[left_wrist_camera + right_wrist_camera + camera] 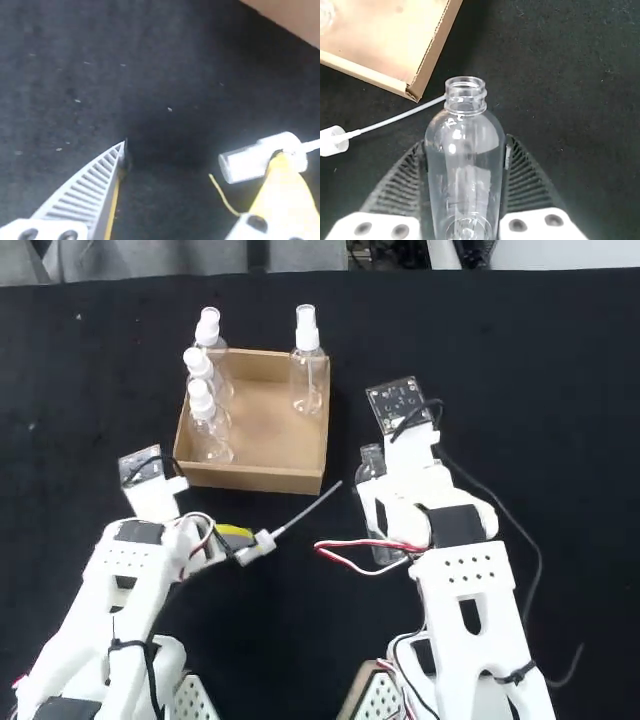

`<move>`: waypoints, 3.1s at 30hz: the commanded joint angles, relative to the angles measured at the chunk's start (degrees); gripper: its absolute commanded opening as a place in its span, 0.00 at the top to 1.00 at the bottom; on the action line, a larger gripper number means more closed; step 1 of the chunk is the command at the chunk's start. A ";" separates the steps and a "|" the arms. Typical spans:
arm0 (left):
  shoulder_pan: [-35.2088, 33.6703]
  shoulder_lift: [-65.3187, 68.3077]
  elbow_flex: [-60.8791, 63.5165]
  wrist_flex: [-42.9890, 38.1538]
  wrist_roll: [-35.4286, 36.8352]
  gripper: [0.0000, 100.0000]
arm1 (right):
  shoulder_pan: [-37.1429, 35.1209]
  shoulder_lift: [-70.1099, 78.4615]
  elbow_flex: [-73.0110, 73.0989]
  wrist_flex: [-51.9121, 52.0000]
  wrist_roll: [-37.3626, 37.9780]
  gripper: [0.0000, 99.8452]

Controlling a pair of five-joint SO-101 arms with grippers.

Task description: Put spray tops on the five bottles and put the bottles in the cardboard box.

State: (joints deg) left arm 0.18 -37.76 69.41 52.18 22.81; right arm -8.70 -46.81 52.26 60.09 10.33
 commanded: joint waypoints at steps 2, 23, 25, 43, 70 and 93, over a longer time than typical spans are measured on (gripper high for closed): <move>-1.45 -0.35 -2.86 -0.18 -0.53 0.59 | 1.67 -1.80 -0.13 -1.58 0.00 0.99; 6.46 -0.44 -7.96 3.96 5.63 0.59 | 1.67 -1.80 -0.13 -1.58 0.00 0.99; 8.04 -0.44 -9.10 5.45 7.74 0.59 | 1.67 -1.80 -0.13 -1.58 0.00 0.99; 16.04 0.18 4.79 -17.67 18.55 0.59 | 1.85 -1.80 -0.04 -1.58 0.00 0.99; 15.43 -0.44 2.95 -11.78 5.27 0.85 | 1.93 -1.80 0.31 -1.67 0.00 0.99; 2.24 0.00 -2.86 -4.40 -46.59 0.85 | 1.93 -1.80 0.40 -1.67 0.00 0.99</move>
State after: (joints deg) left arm 3.25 -37.67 69.14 47.78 -17.98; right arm -8.53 -46.81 53.23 60.09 10.33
